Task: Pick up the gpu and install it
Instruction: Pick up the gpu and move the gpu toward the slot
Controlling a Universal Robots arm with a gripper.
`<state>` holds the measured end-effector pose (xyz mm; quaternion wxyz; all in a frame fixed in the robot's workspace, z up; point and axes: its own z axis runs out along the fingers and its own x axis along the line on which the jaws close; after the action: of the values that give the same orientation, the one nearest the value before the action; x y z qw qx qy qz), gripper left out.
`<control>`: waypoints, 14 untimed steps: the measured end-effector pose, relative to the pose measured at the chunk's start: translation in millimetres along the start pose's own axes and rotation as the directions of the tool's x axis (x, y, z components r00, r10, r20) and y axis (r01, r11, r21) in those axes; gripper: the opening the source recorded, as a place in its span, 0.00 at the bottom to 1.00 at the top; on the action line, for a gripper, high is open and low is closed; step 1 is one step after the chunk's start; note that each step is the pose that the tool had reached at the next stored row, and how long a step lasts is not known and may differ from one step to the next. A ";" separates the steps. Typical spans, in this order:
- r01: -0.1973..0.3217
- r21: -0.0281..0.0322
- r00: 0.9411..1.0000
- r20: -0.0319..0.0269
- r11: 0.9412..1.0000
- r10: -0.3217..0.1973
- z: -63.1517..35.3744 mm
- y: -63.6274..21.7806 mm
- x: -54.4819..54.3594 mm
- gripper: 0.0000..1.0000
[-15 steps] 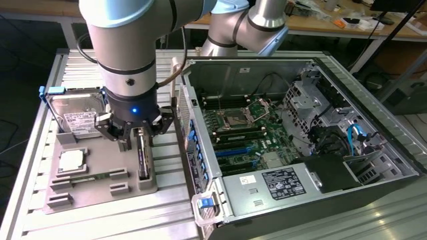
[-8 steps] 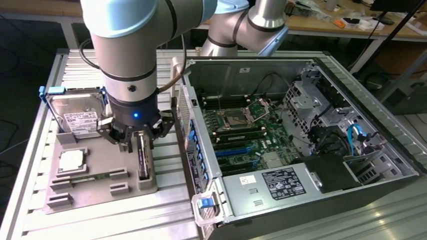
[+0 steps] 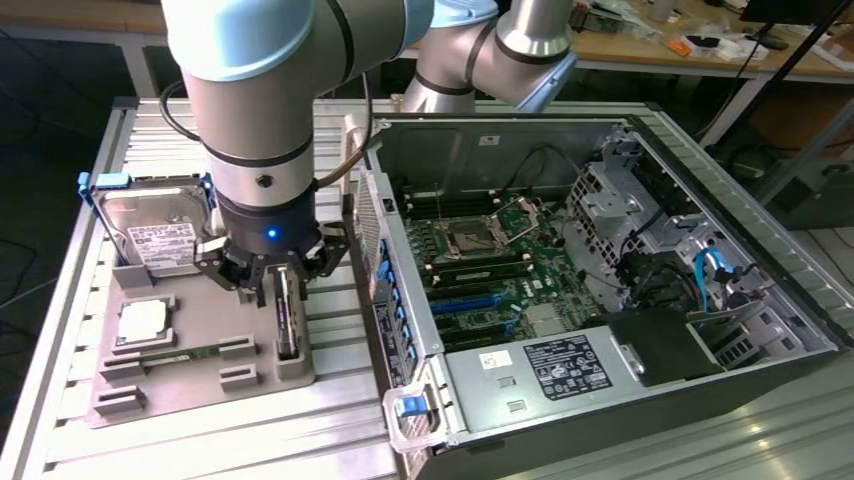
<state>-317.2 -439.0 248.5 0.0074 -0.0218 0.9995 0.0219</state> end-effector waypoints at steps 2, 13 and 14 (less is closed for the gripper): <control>0.000 0.000 1.000 0.000 1.000 0.000 0.0 0.0 0.0 0.48; 0.000 0.000 1.000 0.000 1.000 0.000 0.0 0.0 0.0 0.27; 0.000 0.000 1.000 0.000 1.000 0.000 0.0 0.0 0.0 0.27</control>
<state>-317.2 -439.0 248.5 0.0074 -0.0219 0.9995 0.0219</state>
